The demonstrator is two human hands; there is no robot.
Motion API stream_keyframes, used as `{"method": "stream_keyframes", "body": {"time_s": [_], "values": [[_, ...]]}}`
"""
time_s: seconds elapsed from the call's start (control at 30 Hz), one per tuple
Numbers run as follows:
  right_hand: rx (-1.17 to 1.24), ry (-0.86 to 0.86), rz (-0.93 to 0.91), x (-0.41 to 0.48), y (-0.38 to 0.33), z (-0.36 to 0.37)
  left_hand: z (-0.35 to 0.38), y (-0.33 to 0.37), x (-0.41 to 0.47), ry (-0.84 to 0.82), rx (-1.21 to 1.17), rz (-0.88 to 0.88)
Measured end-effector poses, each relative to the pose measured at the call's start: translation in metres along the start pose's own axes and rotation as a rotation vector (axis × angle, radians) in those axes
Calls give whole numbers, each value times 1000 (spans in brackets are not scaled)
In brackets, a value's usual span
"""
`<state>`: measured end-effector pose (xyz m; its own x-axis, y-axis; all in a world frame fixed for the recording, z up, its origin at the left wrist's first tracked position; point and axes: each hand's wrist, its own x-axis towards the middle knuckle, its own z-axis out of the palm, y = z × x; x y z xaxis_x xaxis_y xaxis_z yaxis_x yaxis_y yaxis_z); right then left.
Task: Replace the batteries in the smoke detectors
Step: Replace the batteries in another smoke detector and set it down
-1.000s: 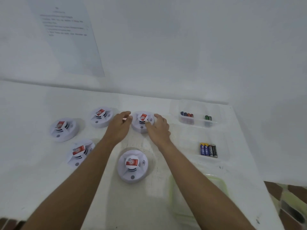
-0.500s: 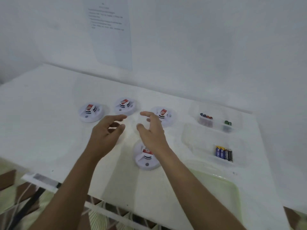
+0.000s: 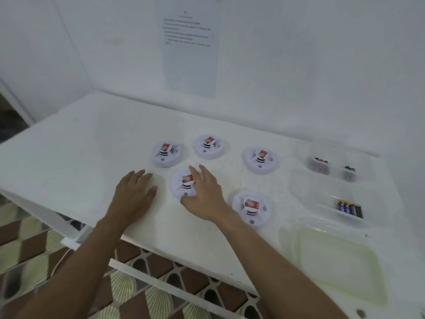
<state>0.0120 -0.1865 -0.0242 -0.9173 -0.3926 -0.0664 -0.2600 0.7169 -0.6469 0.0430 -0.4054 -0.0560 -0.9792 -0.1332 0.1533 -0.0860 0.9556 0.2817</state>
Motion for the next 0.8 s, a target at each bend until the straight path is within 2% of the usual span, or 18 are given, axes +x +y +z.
{"method": "stream_keyframes", "body": {"time_s": [0.1,0.27,0.5,0.6,0.7,0.8], "values": [[-110,35,16,4,0,15,0,-11,0,-2,11,87],[-165,123,35,14,1,20,0,-14,1,-2,-56,82],[-201,55,7,21,-8,9,0,-18,-1,-14,-86,71],[-70,29,8,17,-9,1,0,-18,0,-17,-55,80],[189,16,83,6,-12,-8,3,-22,0,-19,-31,88],[427,48,76,-9,-13,-20,4,-21,2,-38,-75,66]]}}
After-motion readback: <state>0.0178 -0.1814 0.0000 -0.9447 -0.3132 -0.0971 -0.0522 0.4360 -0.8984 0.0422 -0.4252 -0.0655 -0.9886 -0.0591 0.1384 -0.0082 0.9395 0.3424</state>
